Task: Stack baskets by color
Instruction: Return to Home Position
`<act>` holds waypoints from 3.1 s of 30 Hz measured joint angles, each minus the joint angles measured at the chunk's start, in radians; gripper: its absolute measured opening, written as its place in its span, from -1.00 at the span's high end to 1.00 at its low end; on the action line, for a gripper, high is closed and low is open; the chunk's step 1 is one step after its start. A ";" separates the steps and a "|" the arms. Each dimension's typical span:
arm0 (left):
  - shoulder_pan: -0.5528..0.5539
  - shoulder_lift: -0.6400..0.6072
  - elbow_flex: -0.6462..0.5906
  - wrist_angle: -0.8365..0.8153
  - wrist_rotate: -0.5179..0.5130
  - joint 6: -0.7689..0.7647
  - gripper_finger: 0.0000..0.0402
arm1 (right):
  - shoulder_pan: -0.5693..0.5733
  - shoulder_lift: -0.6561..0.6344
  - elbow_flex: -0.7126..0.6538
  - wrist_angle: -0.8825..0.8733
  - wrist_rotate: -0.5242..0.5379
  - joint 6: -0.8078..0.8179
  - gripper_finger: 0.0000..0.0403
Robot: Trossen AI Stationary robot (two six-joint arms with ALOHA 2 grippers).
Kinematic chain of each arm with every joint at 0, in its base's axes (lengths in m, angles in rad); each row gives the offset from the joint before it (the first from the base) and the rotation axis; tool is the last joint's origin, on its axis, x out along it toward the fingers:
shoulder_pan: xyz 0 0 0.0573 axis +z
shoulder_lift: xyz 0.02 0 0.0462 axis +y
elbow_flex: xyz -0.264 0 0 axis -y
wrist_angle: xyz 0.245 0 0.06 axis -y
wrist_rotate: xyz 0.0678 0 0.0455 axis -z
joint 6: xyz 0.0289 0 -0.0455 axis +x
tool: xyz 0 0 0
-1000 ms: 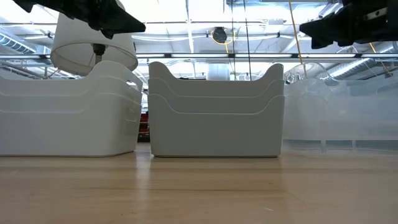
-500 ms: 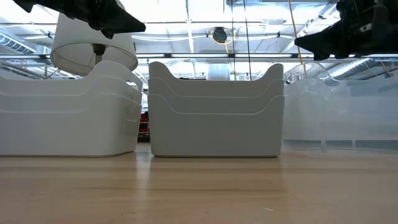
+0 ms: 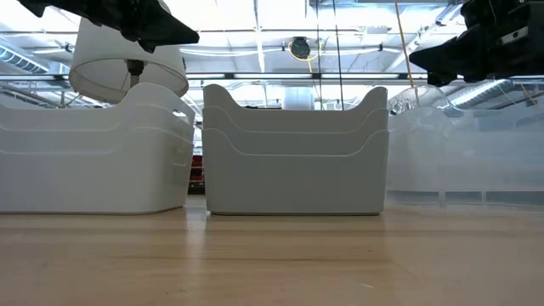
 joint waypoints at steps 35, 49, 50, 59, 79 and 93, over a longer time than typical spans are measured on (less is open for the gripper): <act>0.000 0.000 0.000 0.005 -0.001 -0.007 0.85 | -0.001 -0.151 -0.099 0.134 0.002 -0.064 1.00; 0.000 0.000 0.000 0.001 -0.001 -0.007 0.85 | -0.001 -0.376 -0.101 -0.055 0.000 -0.062 1.00; 0.000 0.000 0.000 0.000 -0.001 -0.007 0.85 | -0.001 -0.378 -0.101 -0.060 0.000 -0.063 1.00; 0.000 0.000 0.000 0.000 -0.001 -0.007 0.85 | -0.001 -0.376 -0.101 -0.109 0.000 -0.068 1.00; 0.000 0.000 0.000 0.000 0.000 -0.015 0.85 | -0.065 -0.375 -0.101 -0.270 -0.043 -0.061 1.00; 0.008 -0.013 0.000 -0.064 -0.005 -0.027 0.85 | -0.066 -0.375 -0.101 -0.309 -0.045 -0.064 1.00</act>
